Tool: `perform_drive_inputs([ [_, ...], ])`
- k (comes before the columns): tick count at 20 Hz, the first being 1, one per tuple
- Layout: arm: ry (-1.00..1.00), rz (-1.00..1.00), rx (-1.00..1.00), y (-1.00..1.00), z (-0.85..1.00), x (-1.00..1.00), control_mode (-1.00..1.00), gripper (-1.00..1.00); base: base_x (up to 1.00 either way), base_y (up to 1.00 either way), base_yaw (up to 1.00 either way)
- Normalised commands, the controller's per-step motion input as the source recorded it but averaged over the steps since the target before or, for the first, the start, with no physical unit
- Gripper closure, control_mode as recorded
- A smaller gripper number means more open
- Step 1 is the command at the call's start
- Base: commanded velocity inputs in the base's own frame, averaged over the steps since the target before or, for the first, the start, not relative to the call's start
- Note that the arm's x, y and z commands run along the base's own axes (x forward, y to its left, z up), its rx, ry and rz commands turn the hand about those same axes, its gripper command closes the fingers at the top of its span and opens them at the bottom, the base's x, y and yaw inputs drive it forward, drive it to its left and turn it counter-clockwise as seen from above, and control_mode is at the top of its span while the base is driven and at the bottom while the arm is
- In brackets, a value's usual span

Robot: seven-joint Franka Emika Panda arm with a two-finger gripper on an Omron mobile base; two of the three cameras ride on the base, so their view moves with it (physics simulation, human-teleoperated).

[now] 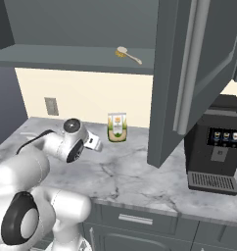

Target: Pick the spray and dish brush from the cabinet and place them on the counter.

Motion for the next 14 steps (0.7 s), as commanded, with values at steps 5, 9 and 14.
perform_drive_inputs([
  [5, -0.01, 0.0, 0.0, -0.05, 0.14, -0.04, -1.0, -1.0, 0.0, 0.0, 0.0],
  [9, 0.0, 0.0, 0.0, 0.0, 0.1, -0.4, -1.0, -1.0, 0.0, 0.0, 0.0],
  [14, 0.0, 0.0, -0.04, 0.01, 0.2, -0.4, -1.0, -1.0, 0.0, 0.0, 0.0],
])
